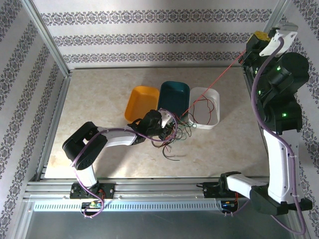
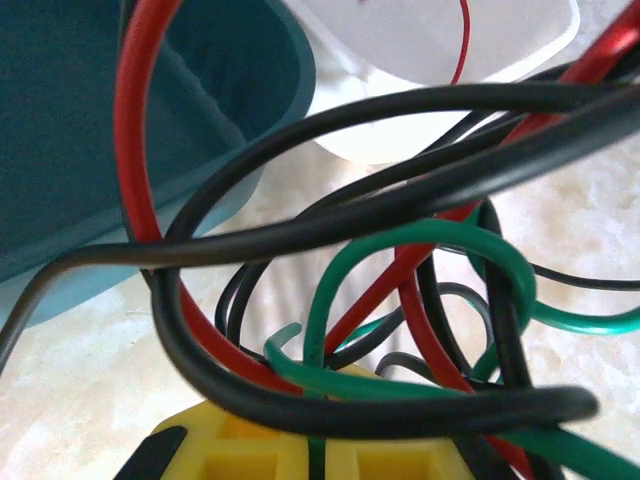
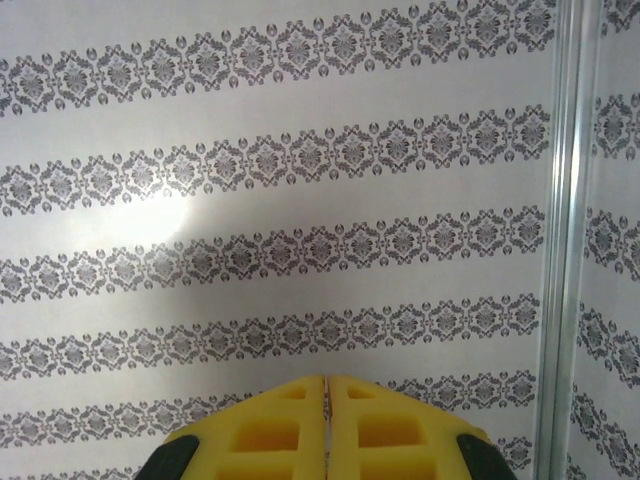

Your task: Untangle the cables

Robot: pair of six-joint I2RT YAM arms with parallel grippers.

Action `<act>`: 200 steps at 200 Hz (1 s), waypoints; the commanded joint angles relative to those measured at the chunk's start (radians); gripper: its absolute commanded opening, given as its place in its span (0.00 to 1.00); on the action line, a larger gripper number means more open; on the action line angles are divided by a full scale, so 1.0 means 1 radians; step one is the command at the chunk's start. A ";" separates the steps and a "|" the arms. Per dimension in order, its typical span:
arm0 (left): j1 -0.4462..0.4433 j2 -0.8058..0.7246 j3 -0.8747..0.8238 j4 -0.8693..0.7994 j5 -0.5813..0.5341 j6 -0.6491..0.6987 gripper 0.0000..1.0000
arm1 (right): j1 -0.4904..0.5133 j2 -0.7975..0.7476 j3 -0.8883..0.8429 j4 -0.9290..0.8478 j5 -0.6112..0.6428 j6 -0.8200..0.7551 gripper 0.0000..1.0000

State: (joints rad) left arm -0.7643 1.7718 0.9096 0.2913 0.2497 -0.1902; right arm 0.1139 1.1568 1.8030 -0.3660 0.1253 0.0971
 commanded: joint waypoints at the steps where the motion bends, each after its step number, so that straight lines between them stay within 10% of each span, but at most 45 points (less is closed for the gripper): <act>1: 0.030 0.061 -0.077 -0.266 -0.079 -0.003 0.02 | -0.042 -0.024 0.150 0.280 0.037 -0.019 0.00; 55: 0.030 0.065 -0.094 -0.256 -0.063 -0.003 0.45 | -0.048 0.052 0.312 0.087 -0.146 0.006 0.00; 200: 0.029 0.084 -0.070 -0.248 -0.053 -0.012 0.57 | -0.080 0.412 0.724 0.117 -0.184 0.091 0.00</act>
State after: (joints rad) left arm -0.7460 1.8027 0.8516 0.1902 0.2283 -0.1902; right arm 0.0448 1.5116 2.4207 -0.2840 -0.0460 0.1356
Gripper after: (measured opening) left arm 0.567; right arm 0.046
